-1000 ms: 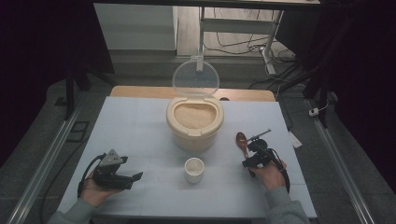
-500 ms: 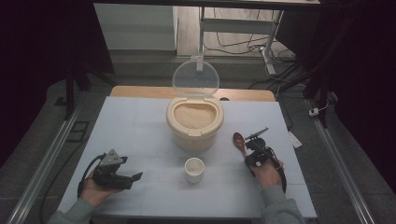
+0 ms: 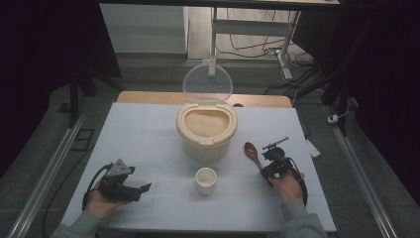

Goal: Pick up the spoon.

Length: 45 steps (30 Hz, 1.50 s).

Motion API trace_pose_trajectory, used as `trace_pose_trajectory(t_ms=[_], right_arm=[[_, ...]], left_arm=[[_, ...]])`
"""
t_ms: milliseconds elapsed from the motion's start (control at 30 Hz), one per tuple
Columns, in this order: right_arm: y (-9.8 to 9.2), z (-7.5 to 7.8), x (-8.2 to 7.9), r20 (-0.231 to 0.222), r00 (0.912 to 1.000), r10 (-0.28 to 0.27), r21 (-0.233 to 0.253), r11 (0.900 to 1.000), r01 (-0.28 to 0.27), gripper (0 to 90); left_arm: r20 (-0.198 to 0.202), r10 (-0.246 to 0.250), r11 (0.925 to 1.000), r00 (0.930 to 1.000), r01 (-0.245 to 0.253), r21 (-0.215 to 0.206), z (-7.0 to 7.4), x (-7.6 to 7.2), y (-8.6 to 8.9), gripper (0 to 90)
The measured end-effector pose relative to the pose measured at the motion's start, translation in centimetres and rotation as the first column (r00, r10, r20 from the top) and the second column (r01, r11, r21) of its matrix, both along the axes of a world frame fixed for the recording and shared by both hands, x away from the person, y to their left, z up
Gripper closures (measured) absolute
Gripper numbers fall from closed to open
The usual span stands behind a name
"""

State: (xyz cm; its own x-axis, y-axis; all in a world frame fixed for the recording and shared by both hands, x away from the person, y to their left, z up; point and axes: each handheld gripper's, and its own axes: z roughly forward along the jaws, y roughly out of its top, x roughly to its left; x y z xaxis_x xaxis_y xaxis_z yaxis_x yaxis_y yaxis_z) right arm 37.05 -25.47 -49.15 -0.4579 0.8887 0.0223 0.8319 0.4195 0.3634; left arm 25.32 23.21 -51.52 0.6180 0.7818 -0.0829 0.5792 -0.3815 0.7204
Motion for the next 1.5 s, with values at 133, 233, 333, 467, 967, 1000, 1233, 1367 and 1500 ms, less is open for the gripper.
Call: trace_pose_trajectory(t_ms=[133,233,333,467,967,1000,1233,1367,1500], right_arm=[[-0.9,0.7,-0.7,0.032,0.9994,0.014,0.053,0.998,-0.016,78.8],[-1.3,1.4,-1.2,0.063,0.9977,0.024,0.076,0.997,-0.029,78.8],[-1.7,2.0,-1.7,0.085,0.9954,0.044,0.103,0.993,-0.053,78.8],[-1.9,2.9,-2.5,0.121,0.9899,0.074,0.13,0.987,-0.09,78.8],[-1.9,4.5,-6.7,0.203,0.9432,0.263,0.12,0.949,-0.291,78.8],[-1.9,4.5,-6.7,0.203,0.9432,0.263,0.12,0.949,-0.291,78.8],[-1.1,5.1,-7.5,0.22,0.9199,0.325,0.133,0.924,-0.358,78.8],[-0.7,5.2,-7.6,0.23,0.9065,0.354,0.137,0.91,-0.39,78.8],[-0.2,5.3,-7.7,0.235,0.8907,0.389,0.127,0.896,-0.425,78.7]], left_arm=[[-0.002,-0.002,1.0,1.0,0.002,0.005,-0.1,0.0,-0.1,12.9],[-0.002,-0.001,1.0,1.0,0.001,0.006,-0.1,0.0,-0.1,12.9],[-0.002,-0.001,1.0,1.0,0.001,0.008,-0.1,0.0,0.0,12.9],[-0.003,0.002,1.0,1.0,-0.002,0.007,-0.1,0.0,0.0,12.9],[-0.003,0.003,1.0,1.0,-0.003,0.005,-0.2,0.1,0.1,13.0],[-0.003,0.003,1.0,1.0,-0.003,0.005,-0.2,0.1,0.1,13.0],[-0.004,0.005,1.0,1.0,-0.005,0.005,-0.2,0.1,0.2,12.9],[-0.007,0.007,1.0,1.0,-0.007,0.004,-0.2,0.1,0.2,13.0],[-0.007,0.007,1.0,1.0,-0.007,0.005,-0.2,0.2,0.3,12.9]])
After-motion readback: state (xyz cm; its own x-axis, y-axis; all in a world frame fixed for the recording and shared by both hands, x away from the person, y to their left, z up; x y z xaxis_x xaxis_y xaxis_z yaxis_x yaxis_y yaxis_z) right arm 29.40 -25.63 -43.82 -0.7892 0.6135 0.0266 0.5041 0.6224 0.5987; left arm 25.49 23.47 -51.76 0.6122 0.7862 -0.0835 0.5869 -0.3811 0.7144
